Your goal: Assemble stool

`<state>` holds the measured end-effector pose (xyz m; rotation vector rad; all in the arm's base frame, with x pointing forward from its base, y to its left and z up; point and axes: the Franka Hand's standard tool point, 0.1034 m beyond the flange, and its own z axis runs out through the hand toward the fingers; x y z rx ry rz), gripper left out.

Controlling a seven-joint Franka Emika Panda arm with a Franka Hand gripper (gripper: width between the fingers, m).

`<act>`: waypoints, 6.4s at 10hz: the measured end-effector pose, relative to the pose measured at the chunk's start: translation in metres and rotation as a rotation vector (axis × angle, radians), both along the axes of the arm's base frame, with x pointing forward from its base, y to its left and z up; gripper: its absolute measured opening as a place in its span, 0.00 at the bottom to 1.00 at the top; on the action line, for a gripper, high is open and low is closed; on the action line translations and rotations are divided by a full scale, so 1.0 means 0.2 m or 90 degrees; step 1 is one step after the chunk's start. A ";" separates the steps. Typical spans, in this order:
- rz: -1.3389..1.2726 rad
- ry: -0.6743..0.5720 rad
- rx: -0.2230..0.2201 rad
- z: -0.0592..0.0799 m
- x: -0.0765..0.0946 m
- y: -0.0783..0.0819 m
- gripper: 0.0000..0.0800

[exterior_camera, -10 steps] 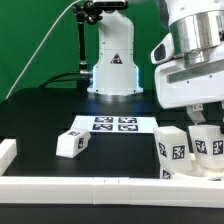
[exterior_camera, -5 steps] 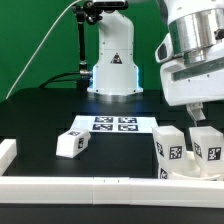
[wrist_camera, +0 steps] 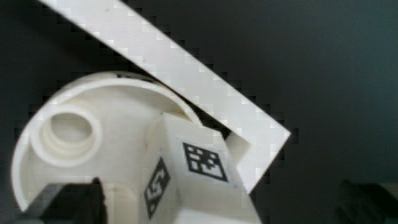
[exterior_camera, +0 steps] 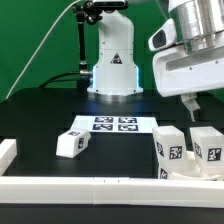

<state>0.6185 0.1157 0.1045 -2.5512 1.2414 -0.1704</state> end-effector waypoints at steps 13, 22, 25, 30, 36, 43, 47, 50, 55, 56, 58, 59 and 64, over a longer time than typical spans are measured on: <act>0.962 -0.062 -0.227 0.05 0.07 0.02 0.81; 1.459 -0.104 -0.313 0.00 0.12 -0.03 0.81; 1.599 -0.096 -0.322 -0.04 0.11 -0.03 0.81; 1.628 -0.092 -0.318 -0.07 0.10 -0.06 0.67; 1.437 -0.053 -0.295 -0.07 0.10 -0.07 0.41; 1.038 0.009 -0.267 -0.07 0.11 -0.05 0.41; 0.731 0.024 -0.225 -0.07 0.10 -0.04 0.41; 0.511 0.046 -0.188 -0.08 0.09 0.02 0.40; 0.342 0.070 -0.157 -0.08 0.09 0.04 0.36; 0.292 0.077 -0.146 -0.08 0.09 0.04 0.35; 0.177 0.084 -0.112 -0.08 0.10 -0.01 0.34; 0.176 0.084 -0.112 -0.08 0.10 0.00 0.33; 0.299 0.081 -0.136 -0.08 0.08 0.00 0.80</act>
Offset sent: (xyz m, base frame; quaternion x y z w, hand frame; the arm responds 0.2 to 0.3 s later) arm 0.0127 0.0013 0.0142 -0.0969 -0.0729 -0.4298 0.8947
